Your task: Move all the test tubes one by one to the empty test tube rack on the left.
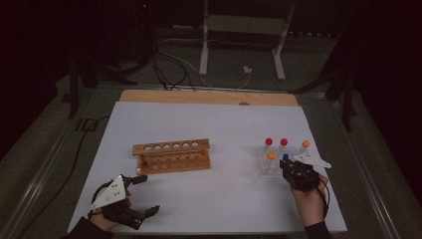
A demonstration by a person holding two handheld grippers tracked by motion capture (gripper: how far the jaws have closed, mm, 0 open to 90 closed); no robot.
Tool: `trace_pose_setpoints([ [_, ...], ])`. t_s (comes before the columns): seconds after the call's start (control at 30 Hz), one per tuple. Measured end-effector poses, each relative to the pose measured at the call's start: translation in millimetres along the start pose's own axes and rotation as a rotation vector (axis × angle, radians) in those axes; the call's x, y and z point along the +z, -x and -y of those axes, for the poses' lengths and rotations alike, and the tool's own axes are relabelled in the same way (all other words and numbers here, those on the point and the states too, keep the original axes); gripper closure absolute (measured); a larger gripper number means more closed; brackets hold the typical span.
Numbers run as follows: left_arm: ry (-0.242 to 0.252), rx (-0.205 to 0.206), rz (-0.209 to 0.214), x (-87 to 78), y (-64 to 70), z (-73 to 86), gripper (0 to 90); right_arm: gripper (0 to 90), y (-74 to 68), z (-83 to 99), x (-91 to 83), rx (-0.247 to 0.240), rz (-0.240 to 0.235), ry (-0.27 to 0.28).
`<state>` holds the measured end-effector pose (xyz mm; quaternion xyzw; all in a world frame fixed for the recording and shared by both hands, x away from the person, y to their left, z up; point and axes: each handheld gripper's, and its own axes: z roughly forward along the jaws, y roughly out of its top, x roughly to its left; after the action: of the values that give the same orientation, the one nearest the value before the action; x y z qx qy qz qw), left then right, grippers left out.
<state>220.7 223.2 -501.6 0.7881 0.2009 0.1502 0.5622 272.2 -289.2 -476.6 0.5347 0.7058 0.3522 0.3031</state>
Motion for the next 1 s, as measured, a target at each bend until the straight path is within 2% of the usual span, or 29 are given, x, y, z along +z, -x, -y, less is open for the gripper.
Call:
trace_pose_setpoints([
  [0.3, 0.000, -0.003, 0.001, 0.0, -0.3, 0.1, 0.5, 76.9, 0.5, -2.8, -1.8, -0.012, -0.003, -0.002],
  [0.67, 0.001, -0.001, -0.013, -0.7, 0.0, -0.3, 0.5, 77.0, -0.6, -14.6, -31.9, -0.030, 0.004, 0.111],
  [0.73, 0.004, 0.004, -0.021, -0.8, 0.2, -0.6, 0.5, 77.0, -2.7, -17.5, -38.7, -0.038, 0.008, 0.130],
  [0.77, 0.005, 0.004, -0.021, -0.8, 0.3, -0.8, 0.5, 77.0, -5.2, -19.9, -46.1, -0.056, 0.017, 0.157],
  [0.93, -0.011, 0.012, -0.019, 0.9, 1.9, -1.3, 0.5, 77.0, -11.8, -23.9, -56.1, -0.081, 0.010, 0.174],
  [1.0, -0.015, 0.011, -0.018, 1.8, 2.7, -1.7, 0.5, 77.0, -15.4, -25.2, -59.1, -0.087, -0.014, 0.172],
])
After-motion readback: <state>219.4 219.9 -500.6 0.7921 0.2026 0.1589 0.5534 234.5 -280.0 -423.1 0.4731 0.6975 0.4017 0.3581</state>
